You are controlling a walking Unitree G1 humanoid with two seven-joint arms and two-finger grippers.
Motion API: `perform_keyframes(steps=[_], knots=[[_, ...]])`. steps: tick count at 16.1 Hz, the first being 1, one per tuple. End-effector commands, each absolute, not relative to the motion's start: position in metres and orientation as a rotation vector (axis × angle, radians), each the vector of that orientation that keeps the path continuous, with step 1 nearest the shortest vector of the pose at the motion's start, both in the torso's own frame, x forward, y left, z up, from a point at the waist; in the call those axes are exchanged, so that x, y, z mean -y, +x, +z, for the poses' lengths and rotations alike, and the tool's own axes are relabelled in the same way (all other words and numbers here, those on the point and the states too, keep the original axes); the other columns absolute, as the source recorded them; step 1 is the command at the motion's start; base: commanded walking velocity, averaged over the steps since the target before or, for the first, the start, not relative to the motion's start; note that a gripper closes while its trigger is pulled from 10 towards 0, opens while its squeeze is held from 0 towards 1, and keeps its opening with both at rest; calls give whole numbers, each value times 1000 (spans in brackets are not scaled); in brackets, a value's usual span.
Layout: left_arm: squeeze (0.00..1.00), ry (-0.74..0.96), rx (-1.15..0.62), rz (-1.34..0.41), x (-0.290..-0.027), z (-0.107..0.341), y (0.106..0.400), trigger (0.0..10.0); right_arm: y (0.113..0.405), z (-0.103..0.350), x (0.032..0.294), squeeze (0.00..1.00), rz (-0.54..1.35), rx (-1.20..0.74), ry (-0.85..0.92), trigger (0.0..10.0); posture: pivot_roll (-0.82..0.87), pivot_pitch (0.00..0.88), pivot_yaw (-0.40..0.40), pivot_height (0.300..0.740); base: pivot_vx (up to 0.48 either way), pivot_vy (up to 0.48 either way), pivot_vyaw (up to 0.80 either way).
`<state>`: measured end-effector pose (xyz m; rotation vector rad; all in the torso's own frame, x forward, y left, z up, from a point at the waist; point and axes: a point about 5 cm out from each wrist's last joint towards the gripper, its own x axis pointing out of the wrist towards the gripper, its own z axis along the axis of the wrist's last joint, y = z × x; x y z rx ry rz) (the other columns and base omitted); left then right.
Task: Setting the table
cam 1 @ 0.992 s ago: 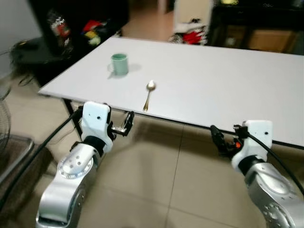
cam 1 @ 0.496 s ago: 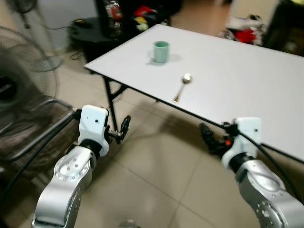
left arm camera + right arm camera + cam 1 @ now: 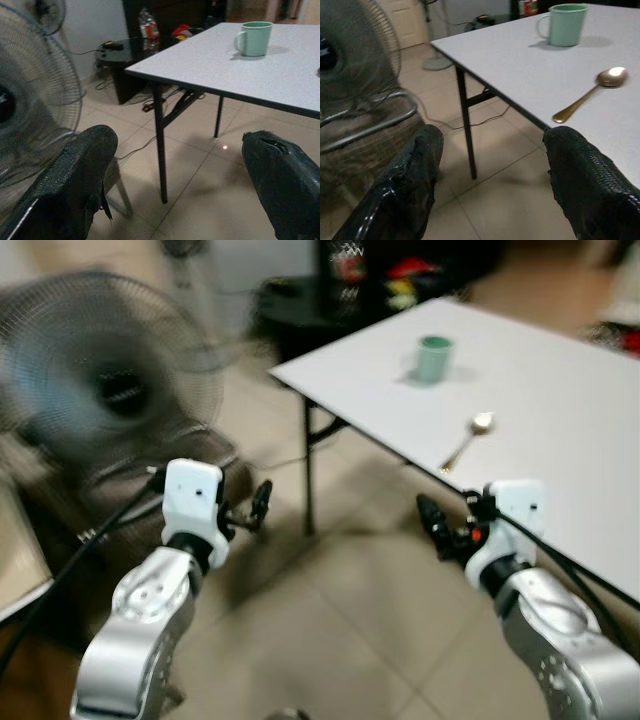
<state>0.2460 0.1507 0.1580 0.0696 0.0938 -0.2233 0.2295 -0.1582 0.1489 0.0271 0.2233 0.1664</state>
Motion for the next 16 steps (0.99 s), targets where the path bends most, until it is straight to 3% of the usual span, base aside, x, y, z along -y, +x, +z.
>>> perform_keyframes(steps=[1,4,7,10,12,15,16], knots=[[0,77,-97,-204,-154,160,247,10000,231,151,156,0,176,-219,33,10000,81,0,32,740,0,-480,800],[0,56,-126,-194,-154,157,248,10000,233,151,156,0,184,-219,31,10000,85,0,28,740,0,320,800],[0,100,-124,-191,-153,158,249,10000,234,151,155,0,192,-217,27,10000,85,0,26,740,0,-320,800],[0,43,-158,-181,-153,155,249,10000,235,151,155,0,193,-216,24,10000,84,0,26,740,0,320,800],[0,97,-141,-180,-153,158,249,10000,236,151,155,0,195,-215,22,10000,83,0,25,740,0,0,800],[0,83,-152,-180,-151,157,250,10000,236,151,155,0,195,-215,20,10000,84,0,23,740,0,-480,800],[0,57,-168,-176,-151,156,250,10000,236,151,155,0,197,-215,19,10000,83,0,22,740,0,480,800]])
